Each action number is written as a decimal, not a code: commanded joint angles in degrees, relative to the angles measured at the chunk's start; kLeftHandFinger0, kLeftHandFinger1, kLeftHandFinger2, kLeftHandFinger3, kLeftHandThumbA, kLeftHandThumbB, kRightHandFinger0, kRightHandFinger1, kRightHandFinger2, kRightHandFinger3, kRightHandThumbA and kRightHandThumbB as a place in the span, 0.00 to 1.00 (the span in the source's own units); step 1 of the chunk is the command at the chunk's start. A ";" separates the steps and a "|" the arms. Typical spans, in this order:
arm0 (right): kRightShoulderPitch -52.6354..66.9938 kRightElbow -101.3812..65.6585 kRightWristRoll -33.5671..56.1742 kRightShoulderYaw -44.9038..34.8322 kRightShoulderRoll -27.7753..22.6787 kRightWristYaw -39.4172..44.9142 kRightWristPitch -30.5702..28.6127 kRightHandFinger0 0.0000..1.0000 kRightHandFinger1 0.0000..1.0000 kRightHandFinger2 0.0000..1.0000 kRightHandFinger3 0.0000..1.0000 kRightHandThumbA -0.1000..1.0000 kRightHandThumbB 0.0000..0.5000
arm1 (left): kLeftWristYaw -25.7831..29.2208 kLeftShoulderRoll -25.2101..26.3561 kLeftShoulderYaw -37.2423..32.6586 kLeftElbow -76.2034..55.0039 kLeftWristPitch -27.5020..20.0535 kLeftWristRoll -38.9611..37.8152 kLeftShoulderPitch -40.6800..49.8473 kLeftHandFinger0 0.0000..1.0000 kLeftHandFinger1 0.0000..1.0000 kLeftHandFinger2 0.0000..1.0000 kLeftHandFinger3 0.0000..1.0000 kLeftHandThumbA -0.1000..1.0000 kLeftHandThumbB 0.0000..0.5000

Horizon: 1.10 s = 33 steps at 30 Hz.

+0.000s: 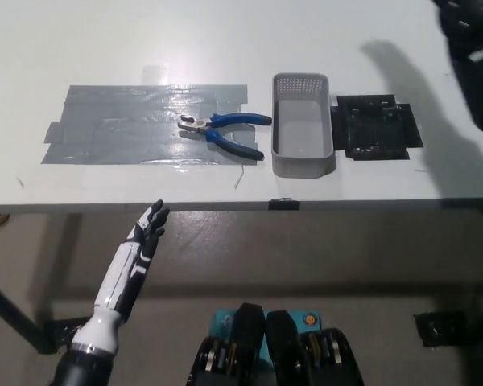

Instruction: The robot picks the blue plier placed on top of the container and places it on the grey area of the table

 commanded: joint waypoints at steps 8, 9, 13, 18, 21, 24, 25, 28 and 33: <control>27.32 -48.35 26.70 -19.66 -8.05 5.47 11.15 1.00 1.00 1.00 1.00 1.00 0.60 | 0.83 0.32 2.17 -2.41 0.63 -2.68 -5.13 1.00 1.00 1.00 1.00 1.00 0.34; 29.13 -49.97 27.54 -19.92 -7.30 5.11 11.50 1.00 1.00 1.00 1.00 1.00 0.60 | 0.83 0.19 2.10 -2.52 0.79 -2.68 -4.89 1.00 1.00 1.00 1.00 1.00 0.34; 39.86 -57.00 29.51 -16.96 -0.71 2.85 9.83 1.00 1.00 1.00 1.00 1.00 0.49 | 1.26 0.18 2.31 -1.84 -0.37 -2.49 -4.34 1.00 1.00 1.00 1.00 1.00 0.33; 50.06 -56.29 27.48 -11.50 6.55 1.99 6.06 1.00 1.00 1.00 1.00 1.00 0.41 | 0.69 0.11 2.42 -3.32 -0.12 -3.71 -0.63 1.00 1.00 1.00 1.00 1.00 0.34; 55.49 -53.32 28.60 -9.15 10.54 2.95 3.01 1.00 1.00 1.00 1.00 1.00 0.31 | 0.85 0.14 2.23 -3.80 0.23 -2.82 0.96 1.00 1.00 1.00 1.00 1.00 0.33; 59.93 -49.57 29.11 -7.56 14.33 3.62 -0.25 1.00 1.00 1.00 1.00 1.00 0.32 | 0.41 0.42 2.27 -4.12 -0.56 -3.01 2.82 1.00 1.00 1.00 1.00 1.00 0.32; 61.80 -48.85 28.28 -6.96 15.61 3.34 -0.40 1.00 1.00 1.00 1.00 1.00 0.35 | 0.32 0.59 2.32 -4.35 -0.78 -2.94 3.82 1.00 1.00 1.00 1.00 1.00 0.32; 65.60 -46.50 29.50 -5.95 18.25 4.05 -0.79 1.00 1.00 1.00 1.00 1.00 0.33 | 0.07 0.56 2.44 -5.62 0.20 -3.04 6.17 1.00 1.00 1.00 1.00 1.00 0.31; 69.10 -37.10 28.31 -5.41 19.02 4.76 -5.18 1.00 1.00 1.00 1.00 1.00 0.09 | -0.33 0.39 2.02 -6.22 -0.73 -3.16 9.82 1.00 1.00 1.00 1.00 1.00 0.29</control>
